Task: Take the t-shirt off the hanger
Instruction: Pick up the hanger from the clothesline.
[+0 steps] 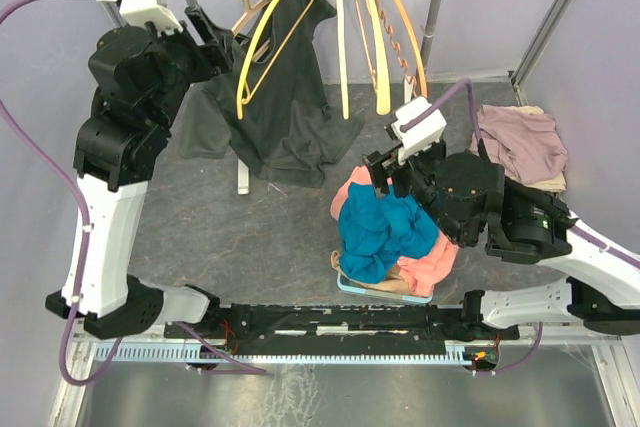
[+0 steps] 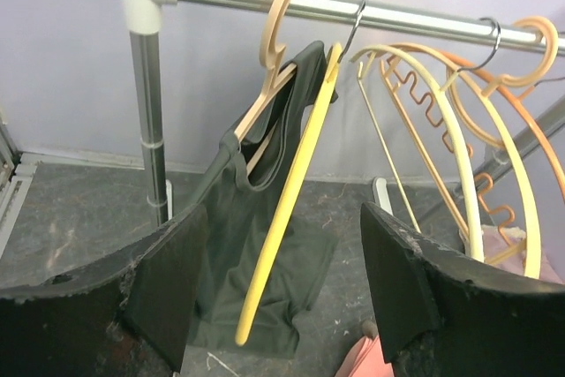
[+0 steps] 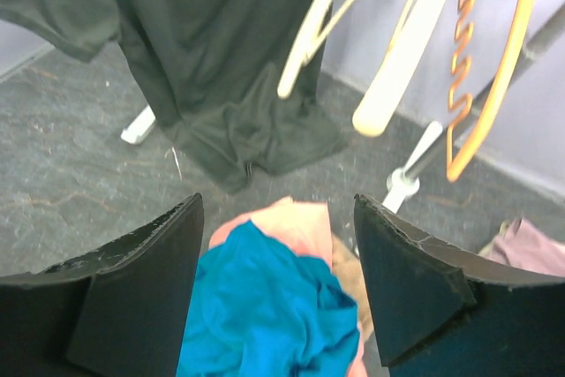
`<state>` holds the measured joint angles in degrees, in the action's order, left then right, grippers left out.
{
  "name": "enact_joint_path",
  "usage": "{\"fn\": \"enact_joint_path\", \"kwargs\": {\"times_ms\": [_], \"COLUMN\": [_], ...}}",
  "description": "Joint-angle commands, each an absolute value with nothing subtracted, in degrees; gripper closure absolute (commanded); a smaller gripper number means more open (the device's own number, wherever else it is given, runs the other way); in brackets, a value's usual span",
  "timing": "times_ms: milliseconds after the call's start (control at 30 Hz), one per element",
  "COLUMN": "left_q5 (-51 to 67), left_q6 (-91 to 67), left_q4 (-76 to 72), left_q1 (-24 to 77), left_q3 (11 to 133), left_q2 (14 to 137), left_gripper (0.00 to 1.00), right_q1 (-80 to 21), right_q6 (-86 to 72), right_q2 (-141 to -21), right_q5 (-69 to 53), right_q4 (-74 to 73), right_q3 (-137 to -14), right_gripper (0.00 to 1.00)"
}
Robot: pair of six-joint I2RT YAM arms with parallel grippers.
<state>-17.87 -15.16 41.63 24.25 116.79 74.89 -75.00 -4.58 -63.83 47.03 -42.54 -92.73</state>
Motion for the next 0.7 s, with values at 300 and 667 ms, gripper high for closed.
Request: {"fn": "enact_joint_path", "kwargs": {"times_ms": [300,667], "left_q5": [-18.24,-22.11], "left_q6": [-12.96,-9.22], "left_q4": [52.31,45.44], "left_q1": [23.22,18.91], "left_q3": [133.16,127.76], "left_q2": [87.26,88.15], "left_gripper": [0.18,0.18], "right_q1": [-75.23,-75.23], "right_q6": [10.44,6.26], "right_q2": [-67.71,-61.56], "right_q5": [44.56,44.89], "right_q4": [-28.66,-31.86], "right_q3": [-99.65,-95.89], "right_gripper": [0.21,0.22]}}
